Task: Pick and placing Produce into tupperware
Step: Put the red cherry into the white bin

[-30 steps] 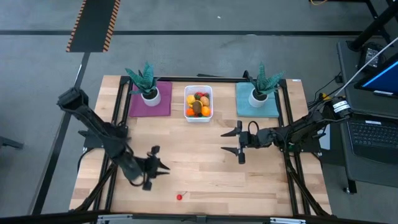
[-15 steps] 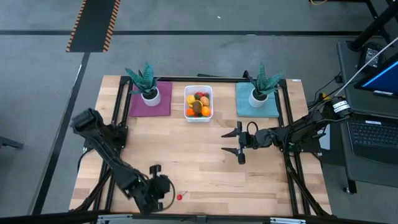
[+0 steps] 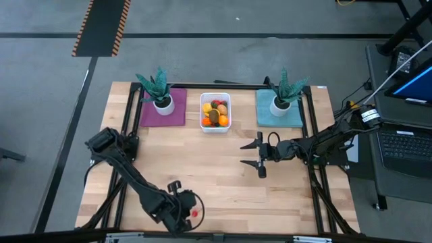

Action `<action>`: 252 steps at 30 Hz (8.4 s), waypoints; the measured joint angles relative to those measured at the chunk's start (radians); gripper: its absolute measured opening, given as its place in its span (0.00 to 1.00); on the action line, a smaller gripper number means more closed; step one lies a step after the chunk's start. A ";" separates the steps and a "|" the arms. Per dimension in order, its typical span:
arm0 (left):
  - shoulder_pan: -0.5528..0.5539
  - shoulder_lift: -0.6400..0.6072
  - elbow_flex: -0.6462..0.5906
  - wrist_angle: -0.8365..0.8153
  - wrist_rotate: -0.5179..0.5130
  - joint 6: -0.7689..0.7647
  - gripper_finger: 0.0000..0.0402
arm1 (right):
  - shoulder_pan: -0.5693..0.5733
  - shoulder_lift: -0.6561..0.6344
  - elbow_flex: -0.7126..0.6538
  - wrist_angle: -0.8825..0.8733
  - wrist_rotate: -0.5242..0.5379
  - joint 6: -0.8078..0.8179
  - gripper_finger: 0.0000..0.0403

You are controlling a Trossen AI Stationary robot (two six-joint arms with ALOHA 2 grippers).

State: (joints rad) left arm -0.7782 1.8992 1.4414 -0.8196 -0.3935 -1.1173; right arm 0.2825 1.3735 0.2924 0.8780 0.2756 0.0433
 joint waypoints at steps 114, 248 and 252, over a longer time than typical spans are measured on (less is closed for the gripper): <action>0.045 0.254 0.175 -0.029 0.147 -0.129 0.51 | 0.000 0.108 -0.001 0.005 0.000 0.058 0.66; 0.360 -0.091 -0.777 1.891 -0.008 1.007 0.24 | 0.161 0.108 -0.246 0.618 0.123 -0.103 0.66; 0.392 -0.091 -0.810 1.946 0.021 1.016 0.25 | 0.161 0.108 -0.246 0.611 0.123 -0.101 0.66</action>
State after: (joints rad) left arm -0.3862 1.8082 0.6317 1.1269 -0.3722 -0.1009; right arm 0.4431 1.4815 0.0467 1.4892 0.3988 -0.0577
